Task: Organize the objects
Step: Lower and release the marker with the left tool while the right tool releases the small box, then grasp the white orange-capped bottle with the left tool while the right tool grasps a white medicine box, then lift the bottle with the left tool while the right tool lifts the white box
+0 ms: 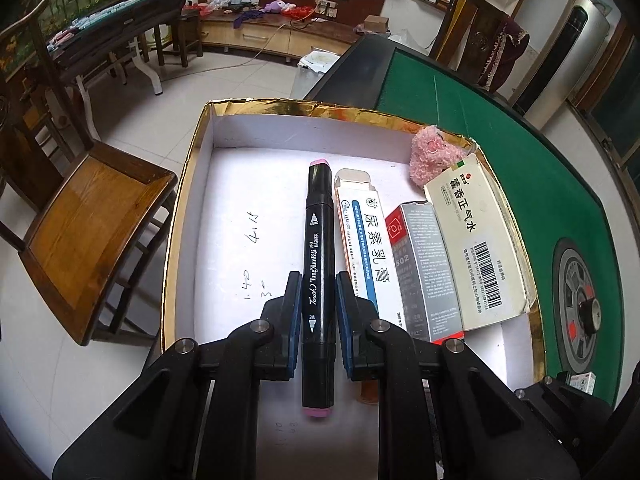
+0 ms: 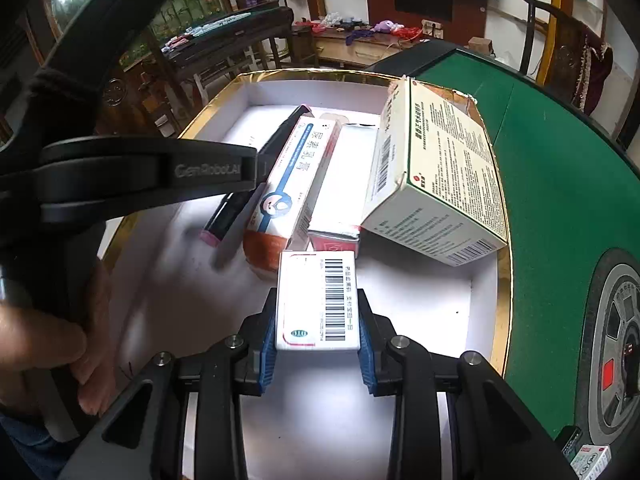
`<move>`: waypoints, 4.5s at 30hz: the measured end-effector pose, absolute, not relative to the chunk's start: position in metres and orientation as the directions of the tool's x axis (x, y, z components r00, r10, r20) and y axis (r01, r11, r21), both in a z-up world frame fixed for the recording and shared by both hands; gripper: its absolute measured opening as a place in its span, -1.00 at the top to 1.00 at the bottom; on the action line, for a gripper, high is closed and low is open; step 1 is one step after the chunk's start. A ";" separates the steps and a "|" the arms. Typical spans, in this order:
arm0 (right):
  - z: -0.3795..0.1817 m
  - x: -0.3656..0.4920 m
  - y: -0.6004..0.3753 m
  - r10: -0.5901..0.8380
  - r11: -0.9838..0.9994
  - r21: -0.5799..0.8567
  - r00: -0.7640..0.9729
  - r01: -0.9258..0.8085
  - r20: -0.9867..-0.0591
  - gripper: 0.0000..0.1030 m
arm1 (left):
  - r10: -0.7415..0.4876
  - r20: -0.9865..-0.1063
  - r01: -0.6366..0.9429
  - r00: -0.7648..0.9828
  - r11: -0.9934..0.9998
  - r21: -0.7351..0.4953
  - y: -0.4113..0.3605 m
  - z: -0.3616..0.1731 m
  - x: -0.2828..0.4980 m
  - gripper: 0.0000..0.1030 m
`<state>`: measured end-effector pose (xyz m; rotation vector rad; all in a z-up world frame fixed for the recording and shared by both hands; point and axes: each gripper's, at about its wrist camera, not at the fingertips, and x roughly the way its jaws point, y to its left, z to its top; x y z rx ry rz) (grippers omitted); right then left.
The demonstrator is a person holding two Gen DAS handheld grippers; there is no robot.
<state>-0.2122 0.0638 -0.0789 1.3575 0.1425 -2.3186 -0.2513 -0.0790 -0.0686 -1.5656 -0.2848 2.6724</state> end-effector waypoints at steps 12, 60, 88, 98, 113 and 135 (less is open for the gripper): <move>-0.082 -0.224 0.062 -0.300 -0.911 0.122 -0.429 0.394 -0.852 0.36 | 0.118 -0.868 0.069 -0.483 -0.983 -0.172 -0.079 -0.071 -0.253 0.69; 0.003 -0.091 0.203 -0.480 -0.873 0.266 -0.628 0.409 -0.612 -0.07 | 0.332 -0.704 -0.235 -0.628 -0.943 -0.234 -0.023 -0.003 -0.215 0.69; -0.023 -0.055 0.347 -0.478 -0.831 0.532 -0.701 0.165 -0.530 -0.08 | 0.422 -0.809 -0.669 -0.409 -0.742 -0.049 0.092 -0.054 -0.050 0.70; -0.031 -0.060 0.344 -0.472 -0.838 0.525 -0.682 0.150 -0.559 -0.11 | 0.329 -0.845 -0.654 -0.422 -0.756 0.032 0.101 -0.068 -0.068 0.34; -0.066 -0.081 0.342 -0.343 -0.902 0.431 -0.603 -0.001 -0.720 -0.11 | 0.326 -0.843 -0.602 -0.427 -0.799 -0.005 0.129 -0.086 -0.082 0.48; -0.084 -0.094 0.344 -0.151 -0.982 0.191 -0.614 0.000 -0.775 -0.06 | 0.307 -0.828 -0.571 -0.468 -0.820 0.019 0.132 -0.085 -0.079 0.27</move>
